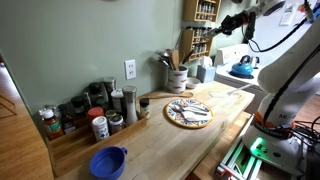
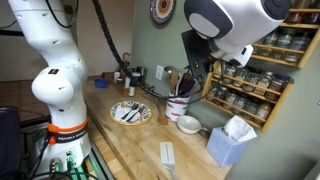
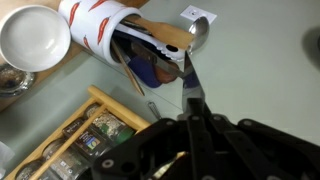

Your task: Take the spatula out of the bucket

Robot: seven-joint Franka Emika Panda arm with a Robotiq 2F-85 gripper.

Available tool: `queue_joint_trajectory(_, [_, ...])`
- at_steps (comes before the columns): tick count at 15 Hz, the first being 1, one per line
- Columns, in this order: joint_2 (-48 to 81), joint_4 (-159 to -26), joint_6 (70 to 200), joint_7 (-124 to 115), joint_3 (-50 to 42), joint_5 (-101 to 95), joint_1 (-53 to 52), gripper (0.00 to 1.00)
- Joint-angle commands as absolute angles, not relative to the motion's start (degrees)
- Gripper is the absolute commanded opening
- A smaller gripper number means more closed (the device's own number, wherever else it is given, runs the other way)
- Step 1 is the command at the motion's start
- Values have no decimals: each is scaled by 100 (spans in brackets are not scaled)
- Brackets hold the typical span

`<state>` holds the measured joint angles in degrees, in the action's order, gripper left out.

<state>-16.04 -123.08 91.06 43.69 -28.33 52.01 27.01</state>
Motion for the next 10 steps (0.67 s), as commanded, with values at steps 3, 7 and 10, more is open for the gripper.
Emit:
queue_joint_trajectory(3, [-2333,-12708,8355,4357,-3155,4769,2828,0])
queue_joint_trajectory(7, [-2545,-12829,7608,4435,-3393,4623,2858,0])
queue_joint_trajectory(10, [-2545,-13080,7391,4562,-3441,4679,2787,0])
